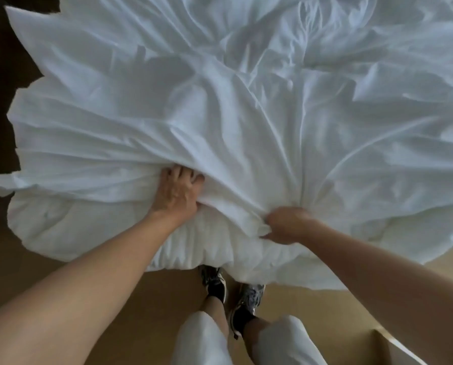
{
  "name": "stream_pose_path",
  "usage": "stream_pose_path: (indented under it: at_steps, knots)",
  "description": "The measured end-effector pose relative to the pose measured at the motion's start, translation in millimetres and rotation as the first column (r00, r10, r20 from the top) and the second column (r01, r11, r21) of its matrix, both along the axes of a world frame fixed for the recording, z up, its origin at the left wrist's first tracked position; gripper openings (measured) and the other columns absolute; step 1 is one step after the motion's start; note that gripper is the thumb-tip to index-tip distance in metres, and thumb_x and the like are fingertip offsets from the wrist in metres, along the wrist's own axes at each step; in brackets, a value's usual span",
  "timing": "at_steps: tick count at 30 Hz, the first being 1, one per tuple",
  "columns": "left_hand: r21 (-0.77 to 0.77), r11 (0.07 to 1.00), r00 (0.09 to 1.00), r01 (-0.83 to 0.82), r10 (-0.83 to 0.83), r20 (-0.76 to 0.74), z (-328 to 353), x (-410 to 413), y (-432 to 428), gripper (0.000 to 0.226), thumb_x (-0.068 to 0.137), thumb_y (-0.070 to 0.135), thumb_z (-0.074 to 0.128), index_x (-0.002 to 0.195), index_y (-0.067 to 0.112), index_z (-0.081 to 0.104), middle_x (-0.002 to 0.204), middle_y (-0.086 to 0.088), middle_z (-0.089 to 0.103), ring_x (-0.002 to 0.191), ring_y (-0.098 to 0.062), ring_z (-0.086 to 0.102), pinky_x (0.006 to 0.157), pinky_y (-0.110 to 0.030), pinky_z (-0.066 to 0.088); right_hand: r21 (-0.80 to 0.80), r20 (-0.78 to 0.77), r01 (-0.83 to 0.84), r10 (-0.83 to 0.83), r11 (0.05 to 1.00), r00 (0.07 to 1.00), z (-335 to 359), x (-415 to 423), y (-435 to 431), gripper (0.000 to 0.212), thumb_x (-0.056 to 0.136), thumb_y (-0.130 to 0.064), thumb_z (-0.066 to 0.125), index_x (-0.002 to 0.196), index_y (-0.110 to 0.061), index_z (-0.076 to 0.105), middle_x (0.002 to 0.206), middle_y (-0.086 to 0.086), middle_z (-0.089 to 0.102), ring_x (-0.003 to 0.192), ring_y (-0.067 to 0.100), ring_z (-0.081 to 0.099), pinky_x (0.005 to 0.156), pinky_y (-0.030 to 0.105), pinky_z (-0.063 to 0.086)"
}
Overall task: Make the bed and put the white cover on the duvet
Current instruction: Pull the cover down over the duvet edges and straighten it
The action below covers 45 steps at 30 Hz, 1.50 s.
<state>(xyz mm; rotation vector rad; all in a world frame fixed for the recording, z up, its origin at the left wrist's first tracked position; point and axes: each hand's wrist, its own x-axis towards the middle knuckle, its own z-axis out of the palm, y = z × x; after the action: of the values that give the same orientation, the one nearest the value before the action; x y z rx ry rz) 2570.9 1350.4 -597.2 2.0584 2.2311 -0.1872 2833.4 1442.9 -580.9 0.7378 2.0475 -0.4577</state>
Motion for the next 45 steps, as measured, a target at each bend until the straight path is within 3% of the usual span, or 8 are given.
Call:
stream_pose_path:
  at_steps: [7, 12, 18, 23, 28, 35, 40, 45]
  knots:
    - [-0.17, 0.974, 0.951, -0.151, 0.19, 0.243, 15, 5, -24, 0.02, 0.089, 0.021, 0.058, 0.108, 0.017, 0.06, 0.097, -0.013, 0.071, 0.088, -0.039, 0.068, 0.07, -0.039, 0.045, 0.166, -0.536, 0.18, -0.064, 0.97, 0.842, -1, -24, -54, 0.029, 0.103, -0.037, 0.044, 0.121, -0.017, 0.054, 0.104, 0.013, 0.068, 0.091, 0.037, 0.067, 0.071, 0.039, 0.042]
    - [-0.52, 0.853, 0.992, 0.044, 0.023, 0.121, 21, 6, -112, 0.042, 0.089, 0.06, 0.055, 0.113, 0.027, 0.044, 0.105, 0.003, 0.066, 0.092, -0.025, 0.064, 0.075, -0.034, 0.049, -0.059, -0.144, 0.119, -0.127, 0.991, 0.981, -15, 49, -113, 0.048, 0.107, -0.055, 0.02, 0.131, -0.028, 0.053, 0.121, 0.008, 0.063, 0.111, 0.029, 0.062, 0.086, 0.041, 0.051]
    - [-0.392, 0.92, 0.997, 0.014, 0.017, 0.076, 11, -26, -125, 0.04, 0.091, 0.034, 0.059, 0.127, 0.021, 0.049, 0.121, -0.003, 0.059, 0.111, -0.028, 0.059, 0.083, -0.039, 0.052, 0.204, -0.295, 0.18, -0.115, 0.962, 0.948, -20, 15, -126, 0.092, 0.073, -0.098, 0.019, 0.112, -0.023, 0.057, 0.104, -0.001, 0.068, 0.095, 0.024, 0.067, 0.083, 0.038, 0.049]
    - [-0.127, 0.992, 0.999, -0.006, -0.001, -0.055, 4, -73, -146, 0.04, 0.077, 0.004, 0.062, 0.115, 0.015, 0.062, 0.12, -0.006, 0.062, 0.109, -0.029, 0.055, 0.088, -0.039, 0.043, 0.218, -0.636, 0.219, -0.031, 0.951, 0.771, -11, -129, -170, 0.073, 0.081, -0.075, 0.056, 0.127, -0.018, 0.053, 0.116, 0.004, 0.061, 0.103, 0.027, 0.059, 0.086, 0.042, 0.047]
    - [0.071, 0.997, 0.992, -0.005, 0.014, -0.128, 6, -150, -166, 0.042, 0.071, 0.007, 0.067, 0.112, 0.013, 0.062, 0.109, -0.009, 0.059, 0.098, -0.032, 0.054, 0.085, -0.043, 0.041, 0.107, -0.544, 0.398, -0.281, 0.911, 0.791, -31, -250, -217, 0.023, 0.101, -0.032, 0.051, 0.114, -0.016, 0.061, 0.113, 0.014, 0.067, 0.102, 0.038, 0.065, 0.078, 0.037, 0.046]
    - [0.116, 0.943, 0.95, -0.312, 0.308, 0.053, 24, -324, -193, 0.015, 0.09, 0.008, 0.054, 0.088, 0.013, 0.068, 0.102, -0.009, 0.062, 0.092, -0.031, 0.053, 0.087, -0.044, 0.046, 0.224, -0.205, 0.35, -0.308, 0.91, 0.929, -43, -214, -267, 0.031, 0.097, -0.03, 0.053, 0.126, -0.033, 0.059, 0.118, 0.001, 0.069, 0.111, 0.026, 0.063, 0.092, 0.037, 0.045]
    - [-0.023, 1.0, 0.966, 0.012, -0.006, 0.257, 0, -317, -223, 0.055, 0.071, 0.024, 0.071, 0.122, 0.015, 0.052, 0.121, -0.008, 0.046, 0.108, -0.033, 0.047, 0.096, -0.048, 0.045, 0.366, -0.613, 0.512, -0.213, 0.777, 0.761, -30, -312, -279, 0.052, 0.079, -0.046, 0.073, 0.12, -0.019, 0.056, 0.111, 0.007, 0.06, 0.101, 0.033, 0.059, 0.085, 0.045, 0.046]
    - [0.175, 0.962, 0.957, -0.208, 0.163, 0.24, -24, -302, -213, 0.053, 0.074, 0.056, 0.065, 0.11, 0.019, 0.056, 0.125, -0.011, 0.045, 0.113, -0.035, 0.044, 0.1, -0.054, 0.04, 0.288, -0.756, 0.622, -0.226, 0.728, 0.614, -27, -412, -275, 0.018, 0.085, -0.022, 0.062, 0.096, -0.008, 0.062, 0.098, 0.011, 0.059, 0.093, 0.037, 0.059, 0.077, 0.041, 0.04]
